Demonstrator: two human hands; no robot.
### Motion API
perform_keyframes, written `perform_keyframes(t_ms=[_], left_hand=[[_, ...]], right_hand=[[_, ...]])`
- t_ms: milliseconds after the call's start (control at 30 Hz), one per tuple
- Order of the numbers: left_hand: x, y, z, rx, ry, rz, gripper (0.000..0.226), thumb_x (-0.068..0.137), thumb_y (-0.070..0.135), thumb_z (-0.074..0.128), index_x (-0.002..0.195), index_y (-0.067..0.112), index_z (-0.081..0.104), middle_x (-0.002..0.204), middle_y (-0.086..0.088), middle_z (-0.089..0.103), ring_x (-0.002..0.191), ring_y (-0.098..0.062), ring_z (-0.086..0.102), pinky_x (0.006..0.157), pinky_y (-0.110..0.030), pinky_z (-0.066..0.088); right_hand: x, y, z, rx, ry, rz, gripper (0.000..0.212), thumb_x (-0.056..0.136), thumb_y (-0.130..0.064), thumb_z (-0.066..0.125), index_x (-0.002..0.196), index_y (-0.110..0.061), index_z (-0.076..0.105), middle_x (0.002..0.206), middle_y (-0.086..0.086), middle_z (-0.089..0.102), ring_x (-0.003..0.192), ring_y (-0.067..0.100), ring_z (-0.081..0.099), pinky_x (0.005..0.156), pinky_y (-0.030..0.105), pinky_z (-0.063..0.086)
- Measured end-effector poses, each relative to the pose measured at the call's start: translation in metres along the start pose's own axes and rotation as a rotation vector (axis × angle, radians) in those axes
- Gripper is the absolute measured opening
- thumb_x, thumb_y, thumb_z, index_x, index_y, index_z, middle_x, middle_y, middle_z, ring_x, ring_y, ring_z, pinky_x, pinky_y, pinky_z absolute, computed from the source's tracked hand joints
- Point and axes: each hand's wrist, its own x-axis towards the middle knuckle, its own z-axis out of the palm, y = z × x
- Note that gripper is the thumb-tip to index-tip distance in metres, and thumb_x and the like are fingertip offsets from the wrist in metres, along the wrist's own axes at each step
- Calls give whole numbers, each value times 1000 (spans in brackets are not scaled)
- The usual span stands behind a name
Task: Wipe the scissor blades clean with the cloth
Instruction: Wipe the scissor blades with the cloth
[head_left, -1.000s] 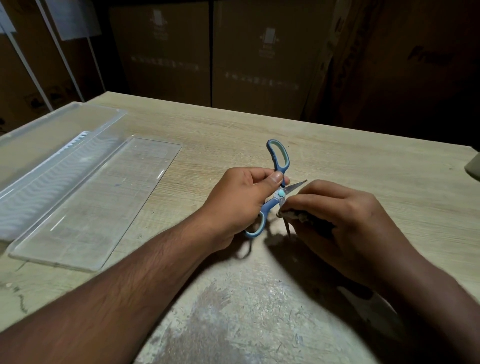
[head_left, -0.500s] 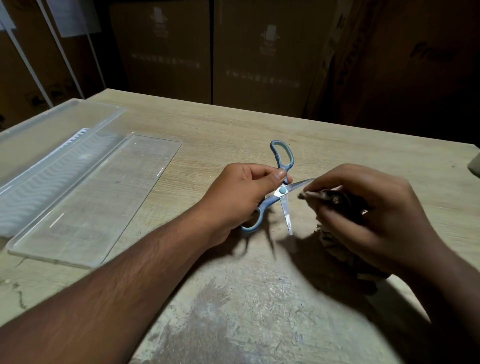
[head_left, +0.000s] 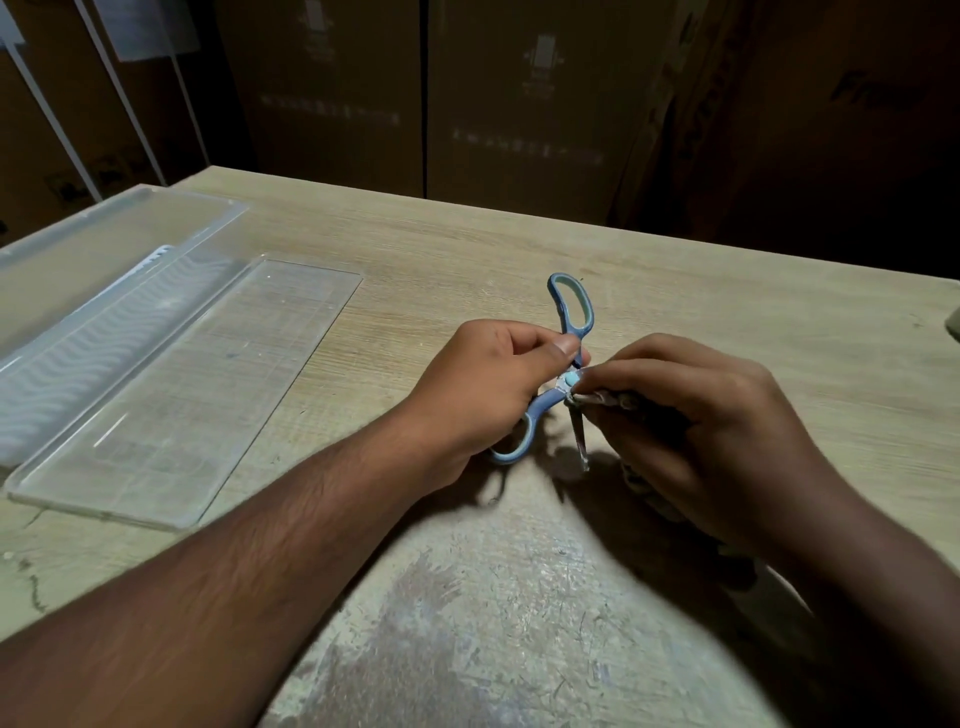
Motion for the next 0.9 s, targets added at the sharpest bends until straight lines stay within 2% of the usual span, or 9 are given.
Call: perform_keyframes(t_ms=[100,200,333,500,633,700,800,900], left_hand=[[5,-5,-5,-52,47,0,23,103,31,67,98,16,85,100,-3,85,110,-27,77,112,-59,51],[5,-6,-9,-60,25,-7,25,101,35,66,97,17,84,100,-8,84,109,-32,76,112,-63,50],[-1,-4,-3,-22,-43,3,26,106,28,63,99,14,83,97,-7,83,98,-23,77,110,-57,54],[3,-6,-5,-70,15,10,30,91,44,66,94,20,84,99,-8,84,110,-36,76,111,-63,50],[0,-6,-4,-51,-51,-2,26,105,30,64,99,13,83,98,-10,83,102,-33,78,108,-55,55],[-1,-5,-2,-41,-57,3,27,107,24,62,101,9,83,99,-13,83,102,-34,78,108,-55,56],[1,-5,-1,-46,-13,7,24,102,31,66,95,17,85,98,-7,84,104,-27,78,110,-58,54],[7,-6,-7,-60,52,10,23,100,34,68,90,23,85,99,-10,83,107,-32,76,110,-55,53]], right_hand=[[-1,-3,1,-4,-53,-35,23,94,-16,75,116,-16,79,106,-3,71,91,12,71,73,33,58],[-3,-5,3,-32,-59,-62,23,93,-10,79,115,-16,79,104,-3,70,85,12,70,69,34,58],[-1,-4,6,-28,6,-32,25,96,-12,76,120,-14,78,105,-1,71,87,14,71,72,35,58],[-2,-5,-1,-14,-98,-68,25,92,-7,81,115,-16,79,105,-8,70,89,4,69,75,23,56],[-2,-5,0,-36,-34,-58,25,92,-11,78,117,-14,79,106,-5,73,90,8,72,76,24,58],[-1,-6,1,-43,11,-40,23,95,-13,76,118,-13,79,105,-2,74,89,10,73,74,28,59],[0,-6,1,-36,0,-39,23,93,-10,79,116,-12,80,105,-2,74,89,11,73,74,31,59],[-1,-6,1,-16,-95,-78,23,90,-7,81,111,-17,80,102,-7,73,86,8,71,71,29,57]])
